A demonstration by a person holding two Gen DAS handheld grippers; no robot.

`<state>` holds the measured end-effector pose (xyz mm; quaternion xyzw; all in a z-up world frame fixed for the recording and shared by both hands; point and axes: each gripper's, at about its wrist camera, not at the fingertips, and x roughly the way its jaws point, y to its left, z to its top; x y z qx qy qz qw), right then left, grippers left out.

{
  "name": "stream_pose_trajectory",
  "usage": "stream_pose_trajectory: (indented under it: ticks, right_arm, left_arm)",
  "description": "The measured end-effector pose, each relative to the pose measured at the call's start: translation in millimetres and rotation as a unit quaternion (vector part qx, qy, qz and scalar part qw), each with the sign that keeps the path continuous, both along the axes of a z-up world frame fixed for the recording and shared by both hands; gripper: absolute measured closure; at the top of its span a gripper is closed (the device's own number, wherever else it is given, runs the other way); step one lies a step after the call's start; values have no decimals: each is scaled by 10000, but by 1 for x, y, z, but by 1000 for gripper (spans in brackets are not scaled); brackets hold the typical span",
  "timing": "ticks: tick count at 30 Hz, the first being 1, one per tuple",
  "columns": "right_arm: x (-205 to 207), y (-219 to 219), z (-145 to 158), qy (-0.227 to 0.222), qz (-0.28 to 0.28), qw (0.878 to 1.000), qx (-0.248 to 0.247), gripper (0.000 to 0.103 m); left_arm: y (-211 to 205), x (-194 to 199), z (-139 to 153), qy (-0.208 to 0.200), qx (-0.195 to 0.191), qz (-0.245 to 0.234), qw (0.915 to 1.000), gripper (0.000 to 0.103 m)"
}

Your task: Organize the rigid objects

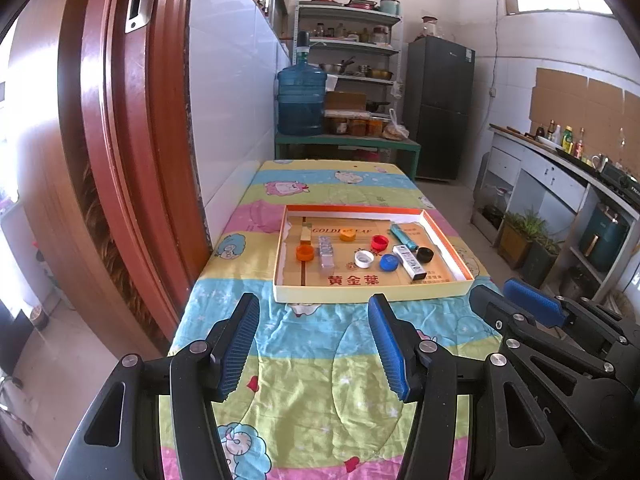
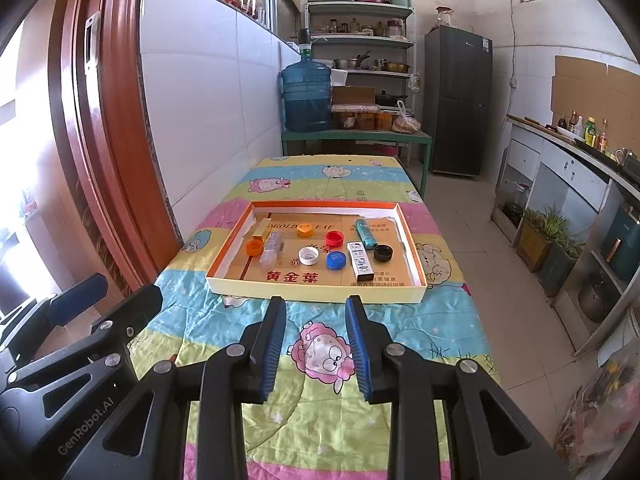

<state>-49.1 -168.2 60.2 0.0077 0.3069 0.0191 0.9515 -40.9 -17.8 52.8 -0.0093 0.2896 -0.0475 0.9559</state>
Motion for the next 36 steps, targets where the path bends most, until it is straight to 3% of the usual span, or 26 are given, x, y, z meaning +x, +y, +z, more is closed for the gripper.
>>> stream_pose_trajectory:
  ticks: [36]
  right_arm:
    - [1,-1,-5,59,43,10000,21,72]
  left_arm:
    - [1,3,0,24,23,1,10000,44]
